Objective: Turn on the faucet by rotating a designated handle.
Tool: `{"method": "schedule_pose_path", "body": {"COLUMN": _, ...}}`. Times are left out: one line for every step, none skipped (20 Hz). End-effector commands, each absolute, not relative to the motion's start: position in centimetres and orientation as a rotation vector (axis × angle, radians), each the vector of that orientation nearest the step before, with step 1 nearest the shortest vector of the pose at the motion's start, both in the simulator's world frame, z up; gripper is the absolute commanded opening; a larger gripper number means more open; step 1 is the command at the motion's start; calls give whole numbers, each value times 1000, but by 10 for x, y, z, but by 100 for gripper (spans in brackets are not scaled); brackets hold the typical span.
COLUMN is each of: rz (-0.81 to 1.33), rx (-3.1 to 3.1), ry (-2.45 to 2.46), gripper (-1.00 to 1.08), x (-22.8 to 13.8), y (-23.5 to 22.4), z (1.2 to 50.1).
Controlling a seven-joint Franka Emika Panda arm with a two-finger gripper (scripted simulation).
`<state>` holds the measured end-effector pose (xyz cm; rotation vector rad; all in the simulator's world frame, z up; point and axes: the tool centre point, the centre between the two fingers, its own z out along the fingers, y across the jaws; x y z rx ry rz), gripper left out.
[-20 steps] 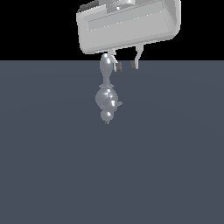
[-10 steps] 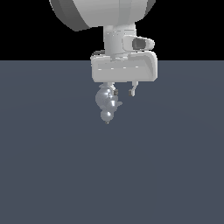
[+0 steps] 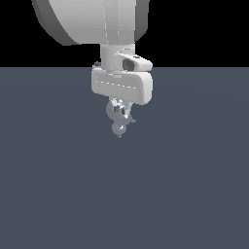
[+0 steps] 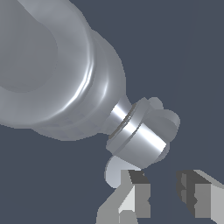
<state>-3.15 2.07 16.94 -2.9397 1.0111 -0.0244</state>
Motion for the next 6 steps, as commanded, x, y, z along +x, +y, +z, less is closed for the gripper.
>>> {"method": "schedule_pose_path", "body": {"rz": 353, "rx": -3010, "ry": 788, "gripper": 89, "x": -123, "y": 115, "z": 90}}
{"method": "schedule_pose_path", "body": {"rz": 299, "rx": -2969, "ry": 929, "gripper": 96, "x": -88, "y": 54, "z": 57}}
{"method": "schedule_pose_path", "body": {"rz": 246, "rx": -2920, "ry": 1068, "gripper": 96, "x": -84, "y": 18, "z": 69}}
{"method": "schedule_pose_path", "body": {"rz": 185, "rx": -2902, "ry": 1207, "gripper": 99, "x": -95, "y": -34, "z": 71}}
{"method": "schedule_pose_path", "body": {"rz": 133, "rx": -2880, "ry": 1323, "gripper": 99, "x": -99, "y": -64, "z": 82}}
{"method": "schedule_pose_path", "body": {"rz": 219, "rx": -2888, "ry": 1333, "gripper": 78, "x": -118, "y": -50, "z": 74}}
